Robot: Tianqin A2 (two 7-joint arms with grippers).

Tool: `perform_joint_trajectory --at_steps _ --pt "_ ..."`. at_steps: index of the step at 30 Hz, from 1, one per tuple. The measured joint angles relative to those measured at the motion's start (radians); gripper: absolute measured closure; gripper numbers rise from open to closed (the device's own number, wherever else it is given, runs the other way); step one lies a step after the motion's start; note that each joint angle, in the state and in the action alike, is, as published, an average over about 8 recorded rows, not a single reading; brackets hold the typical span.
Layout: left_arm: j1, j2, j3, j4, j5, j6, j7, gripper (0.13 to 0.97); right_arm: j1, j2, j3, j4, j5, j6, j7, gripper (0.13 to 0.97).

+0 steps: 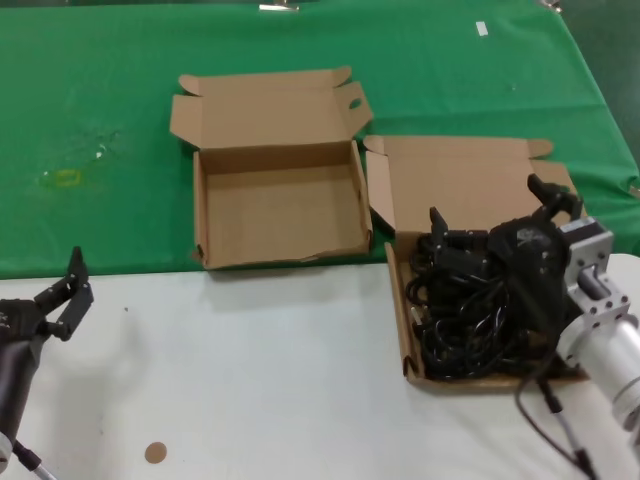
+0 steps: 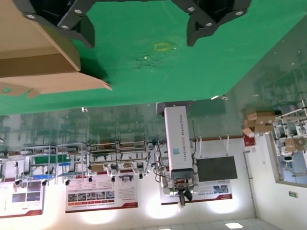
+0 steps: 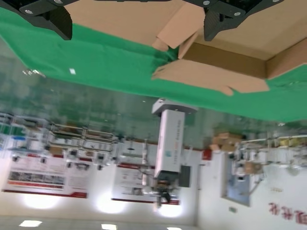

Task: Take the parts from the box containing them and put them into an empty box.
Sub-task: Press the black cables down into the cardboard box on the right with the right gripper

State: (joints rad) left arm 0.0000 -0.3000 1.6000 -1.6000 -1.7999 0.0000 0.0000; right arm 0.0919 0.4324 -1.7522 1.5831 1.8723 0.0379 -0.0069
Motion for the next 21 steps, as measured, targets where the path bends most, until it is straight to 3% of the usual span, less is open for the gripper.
perform_joint_trajectory --at_steps 10,18,21 --pt "0.0 0.0 0.0 0.0 0.0 0.0 0.0 0.547 0.11 0.383 -0.207 0.063 0.101 -0.03 0.061 0.129" --pt "0.0 0.0 0.0 0.0 0.0 0.0 0.0 0.754 0.265 0.609 -0.278 0.054 -0.014 -0.283 0.17 0.129" --pt "0.0 0.0 0.0 0.0 0.0 0.0 0.0 0.754 0.319 0.645 -0.281 0.04 -0.063 -0.407 0.169 0.129"
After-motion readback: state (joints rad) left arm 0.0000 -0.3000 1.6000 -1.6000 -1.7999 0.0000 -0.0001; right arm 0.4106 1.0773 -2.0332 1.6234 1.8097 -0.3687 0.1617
